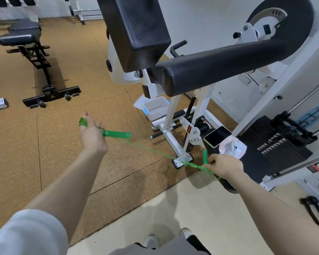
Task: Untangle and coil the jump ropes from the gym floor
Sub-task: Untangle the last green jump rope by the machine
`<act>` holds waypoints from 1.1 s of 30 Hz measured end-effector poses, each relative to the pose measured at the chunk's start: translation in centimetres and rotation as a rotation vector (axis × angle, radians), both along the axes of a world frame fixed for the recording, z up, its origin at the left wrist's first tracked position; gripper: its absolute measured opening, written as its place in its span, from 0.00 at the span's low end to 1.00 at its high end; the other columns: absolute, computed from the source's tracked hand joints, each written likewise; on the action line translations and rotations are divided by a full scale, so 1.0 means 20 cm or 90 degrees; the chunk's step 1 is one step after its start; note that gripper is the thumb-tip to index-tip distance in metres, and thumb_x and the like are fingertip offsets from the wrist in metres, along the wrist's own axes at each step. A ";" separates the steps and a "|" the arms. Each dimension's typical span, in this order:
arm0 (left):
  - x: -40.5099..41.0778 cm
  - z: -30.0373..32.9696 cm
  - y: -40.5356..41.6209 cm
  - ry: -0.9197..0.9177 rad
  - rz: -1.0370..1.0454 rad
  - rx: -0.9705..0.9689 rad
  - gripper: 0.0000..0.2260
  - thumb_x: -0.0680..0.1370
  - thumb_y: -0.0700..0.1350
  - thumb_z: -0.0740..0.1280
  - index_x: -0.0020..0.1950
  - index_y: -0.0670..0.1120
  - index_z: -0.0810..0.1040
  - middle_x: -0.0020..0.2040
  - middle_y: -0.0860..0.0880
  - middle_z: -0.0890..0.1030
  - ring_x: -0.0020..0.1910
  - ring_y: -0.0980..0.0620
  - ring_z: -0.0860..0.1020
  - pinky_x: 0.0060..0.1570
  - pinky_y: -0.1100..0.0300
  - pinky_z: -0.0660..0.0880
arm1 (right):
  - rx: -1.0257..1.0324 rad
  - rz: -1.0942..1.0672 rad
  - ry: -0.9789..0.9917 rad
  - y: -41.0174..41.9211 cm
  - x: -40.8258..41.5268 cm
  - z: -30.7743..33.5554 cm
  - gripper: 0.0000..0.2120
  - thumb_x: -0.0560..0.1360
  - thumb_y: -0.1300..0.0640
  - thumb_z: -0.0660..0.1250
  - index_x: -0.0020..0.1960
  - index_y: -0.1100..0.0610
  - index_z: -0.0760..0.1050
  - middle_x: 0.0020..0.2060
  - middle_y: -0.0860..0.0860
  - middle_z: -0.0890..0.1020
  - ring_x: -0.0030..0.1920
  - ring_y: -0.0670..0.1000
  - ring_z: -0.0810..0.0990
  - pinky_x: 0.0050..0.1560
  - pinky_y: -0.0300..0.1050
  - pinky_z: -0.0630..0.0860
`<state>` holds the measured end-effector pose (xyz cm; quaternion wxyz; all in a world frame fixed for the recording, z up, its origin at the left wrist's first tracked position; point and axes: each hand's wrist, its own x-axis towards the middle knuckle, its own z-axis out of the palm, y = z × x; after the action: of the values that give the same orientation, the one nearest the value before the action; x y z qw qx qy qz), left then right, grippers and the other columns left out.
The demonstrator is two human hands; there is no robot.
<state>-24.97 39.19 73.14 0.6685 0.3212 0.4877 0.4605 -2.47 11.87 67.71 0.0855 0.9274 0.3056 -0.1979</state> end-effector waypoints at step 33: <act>0.02 0.23 -0.31 -0.224 -0.430 -0.012 0.19 0.81 0.53 0.53 0.69 0.50 0.70 0.41 0.47 0.83 0.18 0.60 0.60 0.19 0.70 0.62 | -0.084 -0.118 0.158 0.07 -0.14 -0.19 0.17 0.76 0.50 0.61 0.63 0.52 0.70 0.61 0.52 0.73 0.61 0.58 0.68 0.62 0.52 0.63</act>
<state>-24.49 33.07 77.71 0.8591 0.3738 0.2363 0.2576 -5.24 13.27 63.88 0.0893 0.9125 0.2136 -0.3373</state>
